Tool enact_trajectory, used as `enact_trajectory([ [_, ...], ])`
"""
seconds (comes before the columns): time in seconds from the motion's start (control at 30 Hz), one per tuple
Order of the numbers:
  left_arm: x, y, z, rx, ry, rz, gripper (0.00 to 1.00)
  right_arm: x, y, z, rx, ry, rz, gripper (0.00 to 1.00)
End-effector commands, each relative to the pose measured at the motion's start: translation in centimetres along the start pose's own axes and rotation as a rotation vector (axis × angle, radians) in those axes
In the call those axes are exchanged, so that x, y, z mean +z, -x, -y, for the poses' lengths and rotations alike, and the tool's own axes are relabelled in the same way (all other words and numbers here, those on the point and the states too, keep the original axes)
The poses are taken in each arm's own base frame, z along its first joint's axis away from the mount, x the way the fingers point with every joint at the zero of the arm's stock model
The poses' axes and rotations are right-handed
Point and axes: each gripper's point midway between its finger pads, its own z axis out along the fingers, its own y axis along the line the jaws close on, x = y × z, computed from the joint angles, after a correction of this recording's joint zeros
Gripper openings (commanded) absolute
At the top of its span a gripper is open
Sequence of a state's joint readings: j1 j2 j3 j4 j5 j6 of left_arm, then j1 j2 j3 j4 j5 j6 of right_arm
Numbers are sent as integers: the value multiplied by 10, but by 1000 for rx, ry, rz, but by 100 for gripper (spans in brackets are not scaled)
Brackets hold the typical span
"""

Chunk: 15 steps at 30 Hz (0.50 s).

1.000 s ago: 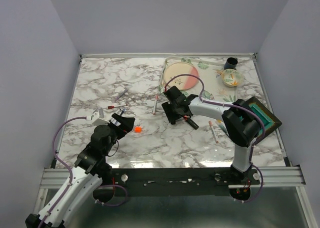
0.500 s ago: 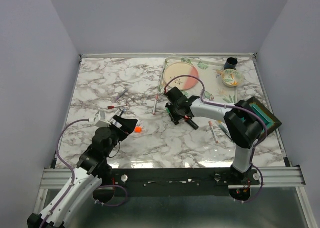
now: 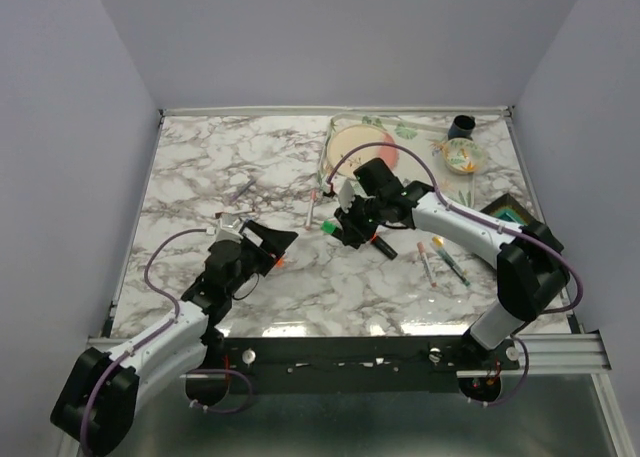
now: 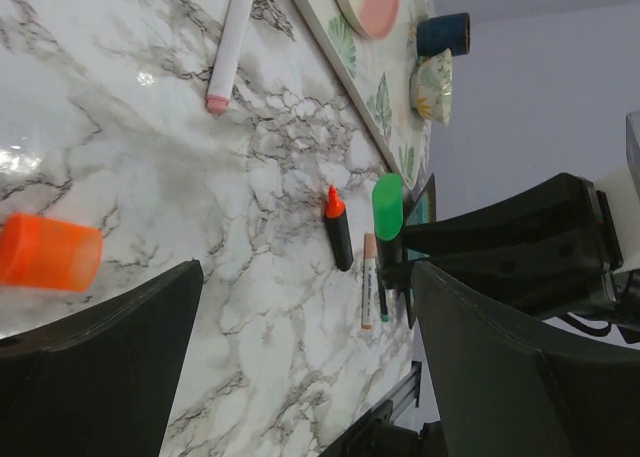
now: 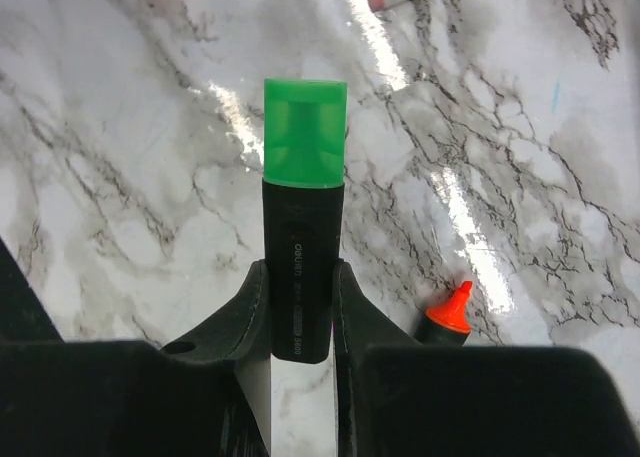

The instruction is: Open the pen caps

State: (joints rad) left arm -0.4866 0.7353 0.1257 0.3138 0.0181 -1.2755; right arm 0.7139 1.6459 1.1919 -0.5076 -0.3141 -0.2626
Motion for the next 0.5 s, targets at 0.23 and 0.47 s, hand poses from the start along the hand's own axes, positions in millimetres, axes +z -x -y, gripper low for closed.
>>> enact_trajectory([
  [0.23, 34, -31, 79, -1, -162, -87, 84, -16, -6, -39, -151, 259, 16, 1],
  [0.47, 51, -52, 66, 7, -80, -95, 70, -21, 0, -42, -156, 261, 44, 1],
])
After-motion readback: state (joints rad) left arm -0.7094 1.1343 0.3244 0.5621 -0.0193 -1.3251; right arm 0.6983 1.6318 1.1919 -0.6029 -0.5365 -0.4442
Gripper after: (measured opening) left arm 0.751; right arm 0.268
